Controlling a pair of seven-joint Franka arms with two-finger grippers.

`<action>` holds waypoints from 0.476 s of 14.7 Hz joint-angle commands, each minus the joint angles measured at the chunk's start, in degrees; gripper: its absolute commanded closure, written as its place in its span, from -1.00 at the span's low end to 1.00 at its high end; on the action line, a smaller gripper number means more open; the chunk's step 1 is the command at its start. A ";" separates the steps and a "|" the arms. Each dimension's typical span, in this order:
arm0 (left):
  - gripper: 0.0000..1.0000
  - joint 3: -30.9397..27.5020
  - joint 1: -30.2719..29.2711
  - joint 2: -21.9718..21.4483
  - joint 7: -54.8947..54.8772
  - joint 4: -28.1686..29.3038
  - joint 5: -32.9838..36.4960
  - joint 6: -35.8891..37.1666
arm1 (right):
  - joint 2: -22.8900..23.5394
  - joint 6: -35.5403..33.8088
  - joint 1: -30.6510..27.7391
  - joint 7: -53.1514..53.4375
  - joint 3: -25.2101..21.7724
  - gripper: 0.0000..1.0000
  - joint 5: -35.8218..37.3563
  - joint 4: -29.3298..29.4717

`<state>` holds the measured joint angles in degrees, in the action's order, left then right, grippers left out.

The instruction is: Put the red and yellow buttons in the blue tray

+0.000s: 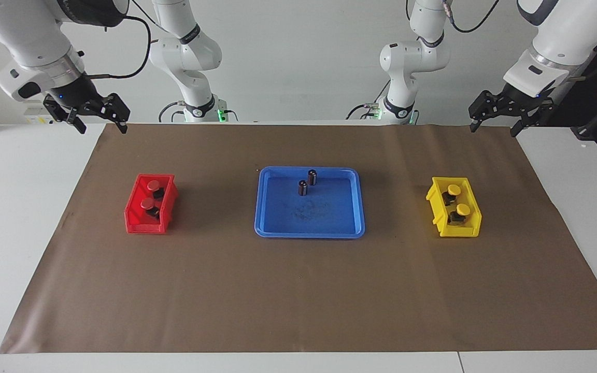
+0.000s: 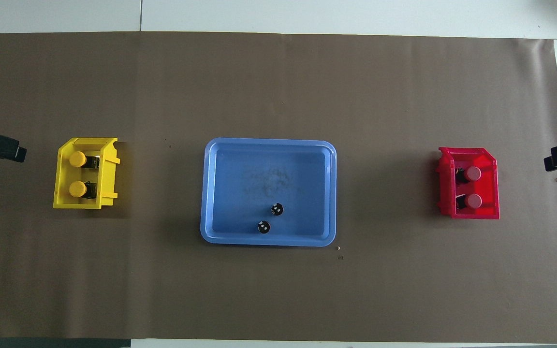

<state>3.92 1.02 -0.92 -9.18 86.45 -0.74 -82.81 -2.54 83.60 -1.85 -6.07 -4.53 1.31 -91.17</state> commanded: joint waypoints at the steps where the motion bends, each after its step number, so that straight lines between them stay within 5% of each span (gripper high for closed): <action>1: -1.00 -0.05 0.04 -1.45 0.13 1.44 1.26 0.45 | -0.27 -0.36 -0.35 -0.78 0.14 -0.99 -0.69 0.29; 7: -1.00 -0.05 0.04 -1.45 0.13 1.44 1.26 0.45 | -0.36 -0.36 -0.35 -0.26 0.14 -0.99 -0.78 -0.06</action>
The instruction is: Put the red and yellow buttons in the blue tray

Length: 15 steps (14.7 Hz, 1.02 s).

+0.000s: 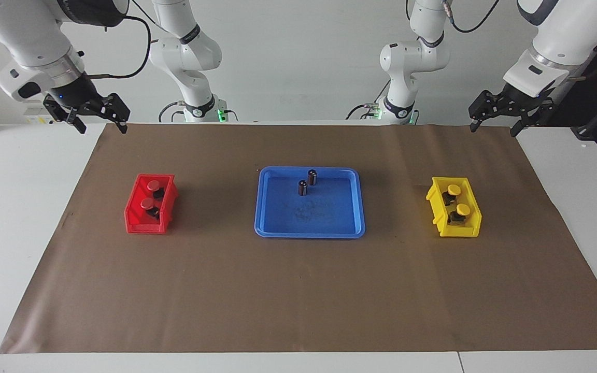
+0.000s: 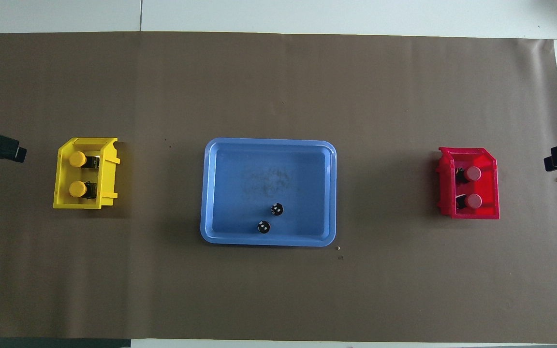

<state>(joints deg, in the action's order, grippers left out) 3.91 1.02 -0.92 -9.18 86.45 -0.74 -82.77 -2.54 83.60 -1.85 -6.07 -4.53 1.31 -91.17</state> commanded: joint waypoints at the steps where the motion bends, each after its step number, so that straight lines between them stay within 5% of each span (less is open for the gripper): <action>1: -1.00 -0.05 0.04 -1.54 0.13 1.44 1.26 0.42 | -0.45 -0.19 -0.18 -0.25 0.14 -0.99 -0.78 -0.32; 4: -1.00 -0.05 0.12 -1.54 0.13 1.44 1.26 0.42 | -0.45 -0.10 0.97 -0.43 0.31 -0.99 -0.69 -0.33; 7: -1.00 -0.05 0.04 -1.54 0.13 1.44 1.26 0.42 | -0.28 1.91 0.88 -0.52 0.31 -0.73 -0.69 -0.59; 12: -1.00 -0.05 0.04 -1.45 0.13 1.44 1.26 0.42 | -2.04 16.48 0.88 -0.69 0.40 -0.50 -0.87 -12.08; 15: -1.00 -0.05 0.12 -1.45 0.13 1.44 1.26 0.42 | 2.78 23.79 1.05 -0.69 0.49 -0.48 -1.04 -14.48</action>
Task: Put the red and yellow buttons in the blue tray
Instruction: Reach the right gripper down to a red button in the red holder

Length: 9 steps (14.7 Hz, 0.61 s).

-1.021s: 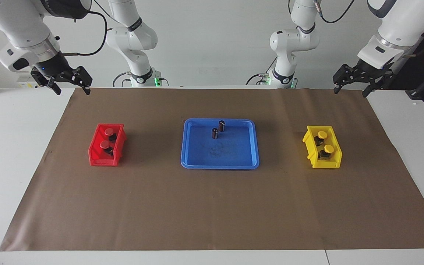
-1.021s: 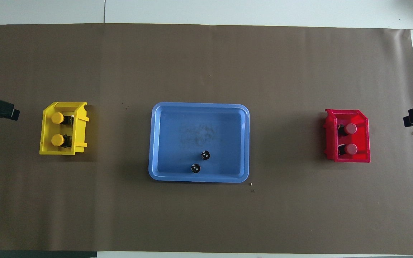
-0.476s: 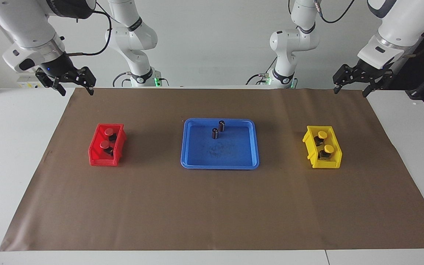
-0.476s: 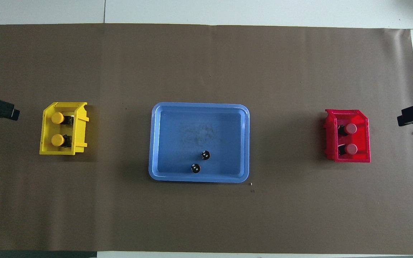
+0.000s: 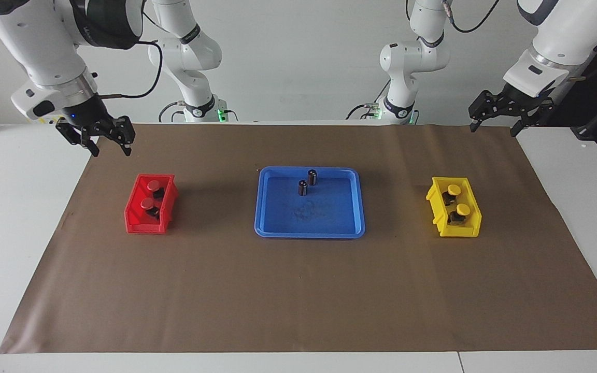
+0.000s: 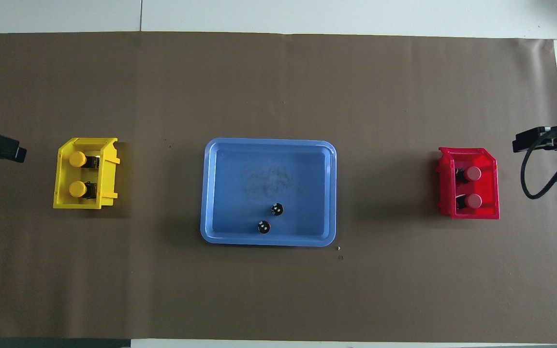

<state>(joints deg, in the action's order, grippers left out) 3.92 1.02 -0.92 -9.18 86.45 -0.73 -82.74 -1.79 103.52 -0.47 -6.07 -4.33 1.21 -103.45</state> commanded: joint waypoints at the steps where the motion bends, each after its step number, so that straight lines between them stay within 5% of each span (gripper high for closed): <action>1: -1.00 -0.05 0.04 -1.45 0.13 1.44 1.26 0.47 | 3.88 6.23 -0.06 -0.69 0.28 -0.46 -2.34 -2.46; 9: -1.00 -0.05 0.04 -1.54 0.13 1.44 1.26 0.47 | 5.13 24.78 -0.67 -1.04 0.20 -0.38 -3.24 -17.56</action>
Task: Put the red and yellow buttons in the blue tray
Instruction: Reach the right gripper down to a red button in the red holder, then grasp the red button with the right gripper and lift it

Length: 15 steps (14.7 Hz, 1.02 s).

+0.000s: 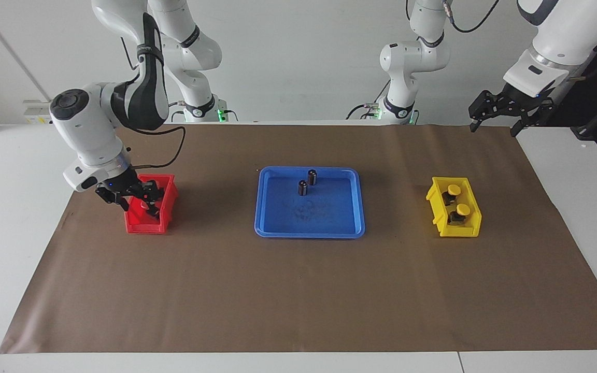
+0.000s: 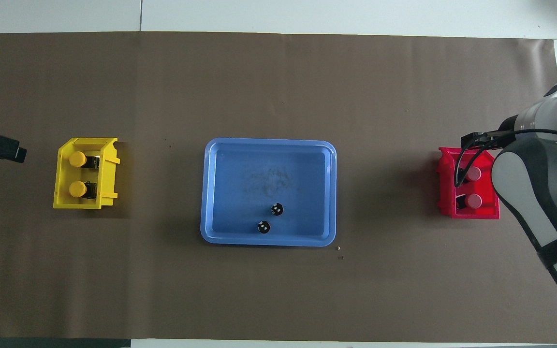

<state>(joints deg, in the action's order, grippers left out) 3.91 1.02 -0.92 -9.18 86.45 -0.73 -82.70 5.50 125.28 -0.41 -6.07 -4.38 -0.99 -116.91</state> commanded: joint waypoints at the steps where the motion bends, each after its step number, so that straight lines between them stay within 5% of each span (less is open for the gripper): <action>1: -1.00 -0.05 0.12 -1.45 0.13 1.44 1.26 0.44 | -2.51 4.26 -0.82 -1.39 0.25 -0.37 -1.03 -5.76; 15: -1.00 -0.05 0.04 -1.54 0.13 1.52 1.26 0.96 | -4.89 9.54 -2.32 -5.08 0.16 -0.31 -1.03 -12.98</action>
<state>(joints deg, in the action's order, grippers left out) 3.91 1.02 -0.92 -9.18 86.46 -0.73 -82.59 2.52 132.17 -2.11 -9.23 -4.49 -0.99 -126.86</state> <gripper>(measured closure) 0.000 0.335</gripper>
